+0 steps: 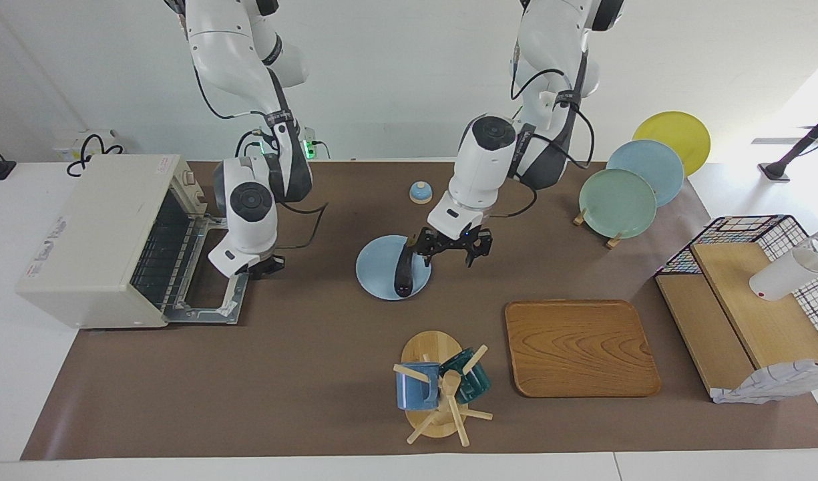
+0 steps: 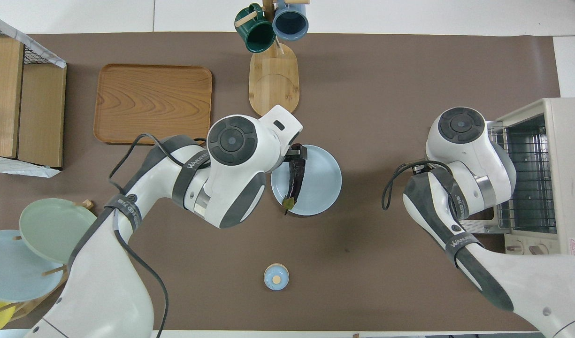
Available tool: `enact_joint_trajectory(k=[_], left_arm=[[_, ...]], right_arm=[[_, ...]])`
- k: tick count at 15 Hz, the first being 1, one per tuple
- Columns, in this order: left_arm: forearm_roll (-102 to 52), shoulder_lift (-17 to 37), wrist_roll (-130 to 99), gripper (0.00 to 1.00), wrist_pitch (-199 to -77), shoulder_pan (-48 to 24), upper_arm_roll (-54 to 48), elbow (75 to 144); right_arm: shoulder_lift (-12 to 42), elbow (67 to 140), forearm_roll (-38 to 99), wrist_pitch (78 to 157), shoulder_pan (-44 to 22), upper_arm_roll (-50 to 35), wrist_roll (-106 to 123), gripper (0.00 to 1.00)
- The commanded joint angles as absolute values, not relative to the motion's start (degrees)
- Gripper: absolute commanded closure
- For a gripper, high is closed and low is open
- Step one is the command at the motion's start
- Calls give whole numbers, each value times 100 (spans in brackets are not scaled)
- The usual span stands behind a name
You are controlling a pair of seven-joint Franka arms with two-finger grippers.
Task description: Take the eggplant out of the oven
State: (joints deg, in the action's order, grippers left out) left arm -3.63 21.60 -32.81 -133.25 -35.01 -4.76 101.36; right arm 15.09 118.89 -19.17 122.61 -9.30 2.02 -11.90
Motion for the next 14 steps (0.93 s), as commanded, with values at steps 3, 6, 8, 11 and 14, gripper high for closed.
enact_joint_trajectory(k=[3, 6, 8, 11, 14], left_arm=[[-439, 2329, -3340, 0, -14034, -3814, -369, 10449], [-439, 2382, -3331, 0, -14334, -3885, -369, 10661], [-439, 2425, -3340, 0, -14361, -4016, -369, 10679], [-439, 2487, -3340, 0, -14475, -4034, -369, 10705], [-439, 2487, -3340, 4, -14467, -4043, -369, 10714]], right_arm=[[1039, 11452, -2101, 11532, -405, 149, -178, 94], [651, 11391, -2083, 11277, 7, 141, 367, 94], [545, 11286, -1882, 11014, 157, 141, 579, 94], [457, 11092, -1740, 10662, 360, 141, 869, 90], [247, 11031, -1505, 10434, 404, 149, 940, 83]])
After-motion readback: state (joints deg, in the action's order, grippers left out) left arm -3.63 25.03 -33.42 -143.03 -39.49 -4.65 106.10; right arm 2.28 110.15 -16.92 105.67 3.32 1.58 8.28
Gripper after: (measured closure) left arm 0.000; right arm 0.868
